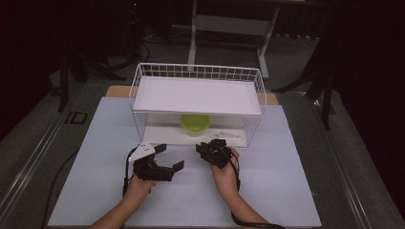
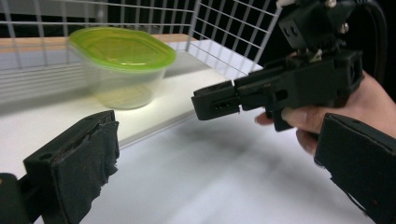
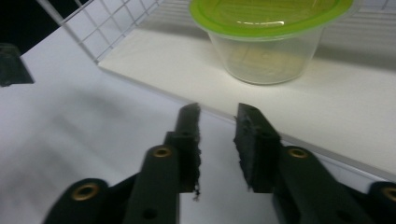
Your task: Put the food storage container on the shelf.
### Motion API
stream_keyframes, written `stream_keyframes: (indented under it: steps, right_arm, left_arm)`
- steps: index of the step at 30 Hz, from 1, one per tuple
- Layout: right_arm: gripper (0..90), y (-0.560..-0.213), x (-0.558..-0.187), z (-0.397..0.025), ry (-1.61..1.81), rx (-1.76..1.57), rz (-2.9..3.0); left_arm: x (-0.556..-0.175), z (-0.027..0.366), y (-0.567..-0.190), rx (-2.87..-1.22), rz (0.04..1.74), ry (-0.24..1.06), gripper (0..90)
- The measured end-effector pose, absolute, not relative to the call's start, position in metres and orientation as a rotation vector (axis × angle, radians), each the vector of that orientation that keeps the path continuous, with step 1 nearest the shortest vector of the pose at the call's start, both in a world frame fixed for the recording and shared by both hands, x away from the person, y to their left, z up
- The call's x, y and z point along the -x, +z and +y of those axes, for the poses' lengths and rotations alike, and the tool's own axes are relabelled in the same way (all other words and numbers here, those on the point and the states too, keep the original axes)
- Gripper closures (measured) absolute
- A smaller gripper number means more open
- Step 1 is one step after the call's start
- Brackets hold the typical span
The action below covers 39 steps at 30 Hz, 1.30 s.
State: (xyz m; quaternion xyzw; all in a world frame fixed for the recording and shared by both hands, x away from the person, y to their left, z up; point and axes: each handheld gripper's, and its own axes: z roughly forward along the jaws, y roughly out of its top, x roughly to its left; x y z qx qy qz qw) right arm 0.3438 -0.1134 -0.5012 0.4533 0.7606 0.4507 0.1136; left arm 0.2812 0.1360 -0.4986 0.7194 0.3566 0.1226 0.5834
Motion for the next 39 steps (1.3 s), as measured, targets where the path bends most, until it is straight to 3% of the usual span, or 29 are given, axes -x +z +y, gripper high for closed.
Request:
stream_keyframes:
  steps: [9,11,13,39]
  right_arm:
    - [28.8,-0.486,-0.328,-0.122,1.386,-1.165,2.248]
    - [26.9,-0.485,-0.324,-0.122,1.391,-1.135,2.256]
    - [19.5,-0.485,-0.322,-0.124,1.423,-1.121,2.254]
    - [15.4,-0.473,-0.277,-0.176,1.465,-0.985,2.258]
  left_arm:
    - [-0.274,0.136,-0.492,-1.689,0.772,0.272,0.5]
    - [-0.273,0.136,-0.491,-1.690,0.768,0.274,0.5]
    - [-0.272,0.136,-0.490,-1.697,0.764,0.270,0.5]
    - [-0.243,0.170,-0.486,-1.717,0.756,0.258,0.5]
